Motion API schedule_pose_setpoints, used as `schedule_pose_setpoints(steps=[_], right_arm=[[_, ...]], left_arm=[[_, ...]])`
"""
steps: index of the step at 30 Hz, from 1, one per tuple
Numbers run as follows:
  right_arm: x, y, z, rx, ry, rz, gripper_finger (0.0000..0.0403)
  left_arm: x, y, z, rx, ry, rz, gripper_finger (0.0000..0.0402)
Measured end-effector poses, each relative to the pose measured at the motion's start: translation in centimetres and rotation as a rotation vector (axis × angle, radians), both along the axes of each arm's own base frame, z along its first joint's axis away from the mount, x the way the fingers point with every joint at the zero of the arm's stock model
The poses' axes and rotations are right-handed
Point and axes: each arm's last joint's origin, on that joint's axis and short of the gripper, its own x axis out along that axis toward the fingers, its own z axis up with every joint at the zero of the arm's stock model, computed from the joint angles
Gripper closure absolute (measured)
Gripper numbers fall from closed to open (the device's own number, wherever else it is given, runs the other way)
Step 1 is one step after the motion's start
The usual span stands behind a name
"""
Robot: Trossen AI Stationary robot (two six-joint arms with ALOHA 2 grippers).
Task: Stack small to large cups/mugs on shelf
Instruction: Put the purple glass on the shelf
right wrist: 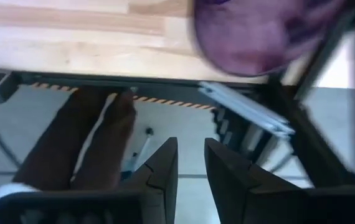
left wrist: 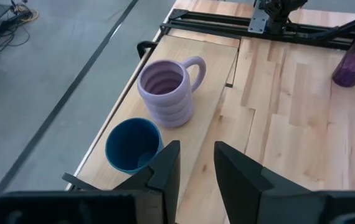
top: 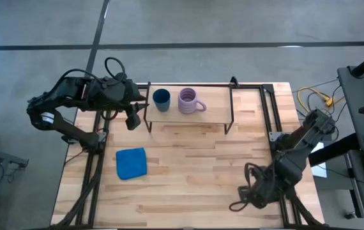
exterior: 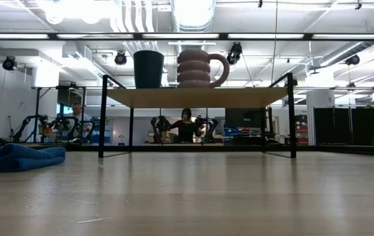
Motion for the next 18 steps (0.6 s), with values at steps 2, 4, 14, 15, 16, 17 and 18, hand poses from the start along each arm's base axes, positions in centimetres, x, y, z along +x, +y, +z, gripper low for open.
schedule_pose_setpoints(steps=[2,4,14,15,16,17,18], right_arm=[[0.3,0.5,-0.8,0.0,-0.044,-0.002,0.033],[0.4,0.5,-1.6,-0.015,-0.046,0.003,0.033],[-0.1,0.2,-3.9,-0.098,0.011,0.082,0.033],[-0.1,0.1,-3.9,-0.099,0.012,0.082,0.033],[-0.1,0.1,-3.9,-0.101,0.013,0.083,0.033],[-0.2,0.1,-3.9,-0.105,0.017,0.085,0.033],[-0.3,0.0,-3.8,-0.114,0.026,0.085,0.033]], left_arm=[[0.0,0.0,0.0,0.004,0.003,-0.004,0.0318],[0.0,0.0,0.0,0.005,0.003,-0.004,0.0318],[0.0,0.0,-0.1,0.005,0.011,-0.004,0.0318],[-0.1,0.0,-0.1,0.005,0.015,-0.004,0.0318],[-0.1,0.0,-0.1,0.005,0.015,-0.004,0.0318],[-0.1,0.0,-0.1,0.005,0.014,-0.004,0.0318],[-0.1,0.0,-0.1,0.005,0.015,-0.004,0.0318]])
